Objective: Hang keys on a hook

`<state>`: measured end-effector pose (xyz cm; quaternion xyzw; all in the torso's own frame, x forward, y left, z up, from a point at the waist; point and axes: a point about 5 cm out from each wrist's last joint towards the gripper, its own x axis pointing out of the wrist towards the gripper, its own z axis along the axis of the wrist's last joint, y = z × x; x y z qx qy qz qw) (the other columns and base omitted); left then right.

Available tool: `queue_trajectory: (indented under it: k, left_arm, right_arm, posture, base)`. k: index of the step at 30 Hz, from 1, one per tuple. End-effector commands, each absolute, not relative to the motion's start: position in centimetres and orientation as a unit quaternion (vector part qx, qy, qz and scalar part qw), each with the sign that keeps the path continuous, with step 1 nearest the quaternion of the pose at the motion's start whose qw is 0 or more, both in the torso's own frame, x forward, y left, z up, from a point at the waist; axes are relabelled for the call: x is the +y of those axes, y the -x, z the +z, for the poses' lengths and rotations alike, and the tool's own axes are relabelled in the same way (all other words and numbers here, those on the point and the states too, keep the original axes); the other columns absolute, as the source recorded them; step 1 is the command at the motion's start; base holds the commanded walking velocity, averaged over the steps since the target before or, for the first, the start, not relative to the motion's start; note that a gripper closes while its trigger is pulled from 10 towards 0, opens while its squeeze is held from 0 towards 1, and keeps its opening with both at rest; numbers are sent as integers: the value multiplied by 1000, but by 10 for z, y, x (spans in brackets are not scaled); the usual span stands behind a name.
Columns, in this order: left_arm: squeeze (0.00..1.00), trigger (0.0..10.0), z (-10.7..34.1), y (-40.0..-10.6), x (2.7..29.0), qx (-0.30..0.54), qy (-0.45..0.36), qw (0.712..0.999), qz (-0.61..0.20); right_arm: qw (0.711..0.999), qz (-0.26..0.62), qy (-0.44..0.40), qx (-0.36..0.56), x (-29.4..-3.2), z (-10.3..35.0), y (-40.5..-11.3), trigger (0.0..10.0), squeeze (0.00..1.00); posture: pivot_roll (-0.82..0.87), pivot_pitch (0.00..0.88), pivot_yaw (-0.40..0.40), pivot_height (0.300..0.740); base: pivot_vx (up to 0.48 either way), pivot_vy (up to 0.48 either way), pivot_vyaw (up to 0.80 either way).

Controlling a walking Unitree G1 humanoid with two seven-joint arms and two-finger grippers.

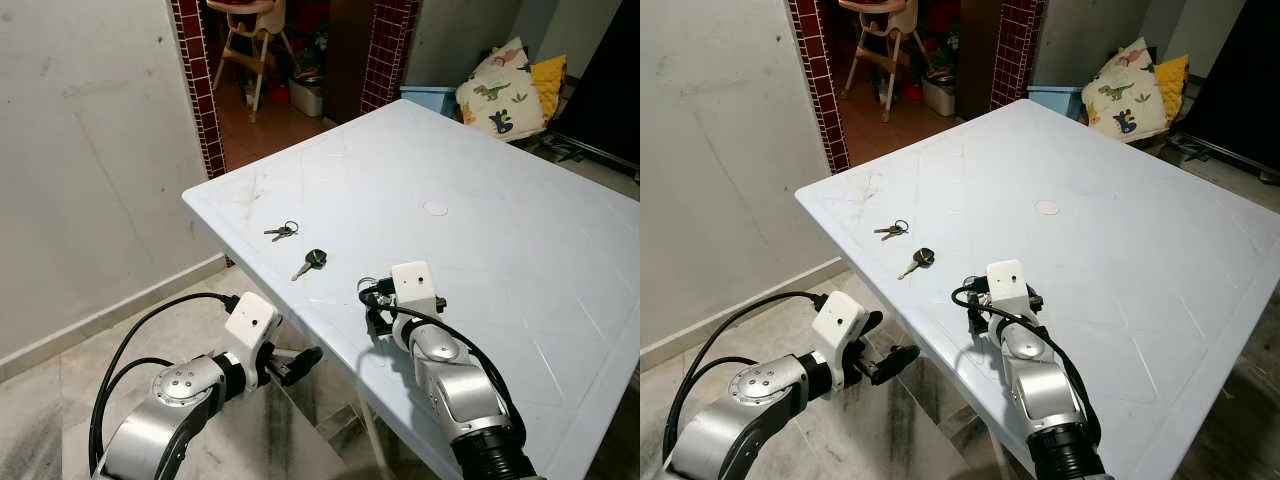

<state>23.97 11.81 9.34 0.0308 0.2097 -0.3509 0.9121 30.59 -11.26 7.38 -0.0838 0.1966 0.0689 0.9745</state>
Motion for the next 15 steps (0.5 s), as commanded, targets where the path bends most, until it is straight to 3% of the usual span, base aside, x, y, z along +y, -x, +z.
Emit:
queue_trajectory:
  k: [1,2,3,15]
  left_arm:
    - [0,10000,97,-241,116,202,-41,910,-360]
    - [0,10000,97,-241,116,201,-41,910,-361]
    - [0,10000,97,-241,116,201,-41,910,-361]
    - [0,10000,97,-241,115,201,-41,910,-361]
  right_arm:
    - [968,72,88,224,-115,62,-300,8118,0]
    - [968,74,85,224,-115,62,-300,4431,0]
    - [968,75,84,225,-115,62,-299,0,0]
    - [960,127,37,248,-106,55,-292,0,0]
  posture:
    - [150,0,-45,740]
    - [150,0,-45,740]
    - [150,0,-45,740]
    - [147,0,-45,740]
  base:
    - [0,0,0]
    - [0,0,0]
    - [0,0,0]
    - [0,0,0]
